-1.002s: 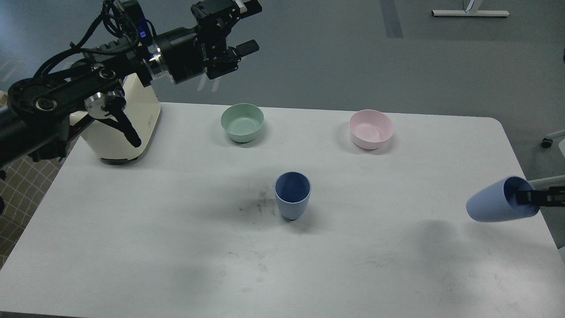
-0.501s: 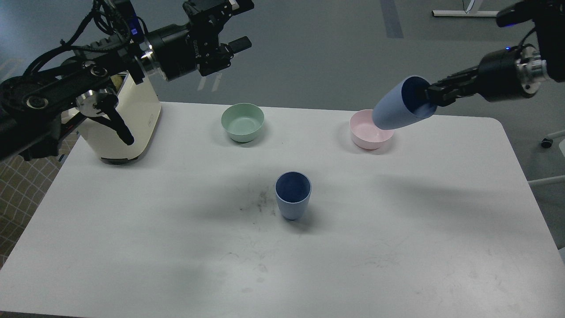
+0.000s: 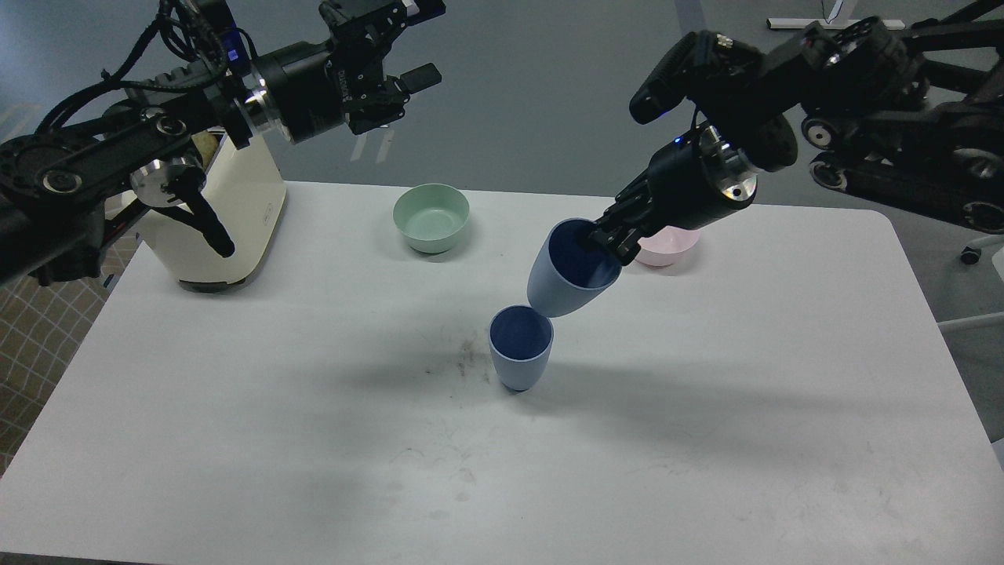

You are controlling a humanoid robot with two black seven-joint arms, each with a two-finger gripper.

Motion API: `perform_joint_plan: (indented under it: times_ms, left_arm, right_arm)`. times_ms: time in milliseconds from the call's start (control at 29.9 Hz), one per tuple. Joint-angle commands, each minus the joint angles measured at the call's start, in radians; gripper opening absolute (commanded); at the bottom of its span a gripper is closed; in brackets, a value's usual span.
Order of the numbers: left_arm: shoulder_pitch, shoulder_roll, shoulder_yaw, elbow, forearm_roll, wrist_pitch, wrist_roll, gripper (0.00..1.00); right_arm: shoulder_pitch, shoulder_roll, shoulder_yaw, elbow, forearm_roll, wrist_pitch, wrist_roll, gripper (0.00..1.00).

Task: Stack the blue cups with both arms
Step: 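Lift the cup with the right gripper and move it above the centered cup, then lower the held cup into the centered cup with the right gripper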

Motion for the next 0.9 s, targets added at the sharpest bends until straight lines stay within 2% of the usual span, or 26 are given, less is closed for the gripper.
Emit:
perform_joint_plan:
  times_ms: [0, 200, 869]
  left_arm:
    - [0.001, 0.010, 0.000, 0.000, 0.000, 0.000, 0.000, 0.94]
    - [0.001, 0.017, 0.000, -0.002, -0.002, 0.000, 0.000, 0.94]
    - [0.001, 0.033, -0.001, -0.003, -0.003, 0.000, 0.000, 0.94]
  right_arm:
    - [0.001, 0.068, -0.015, -0.046, 0.013, 0.000, 0.000, 0.00]
    - [0.000, 0.145, -0.053, -0.084, 0.030, 0.000, 0.000, 0.00]
    - [-0.009, 0.158, -0.090, -0.101, 0.044, 0.000, 0.000, 0.00]
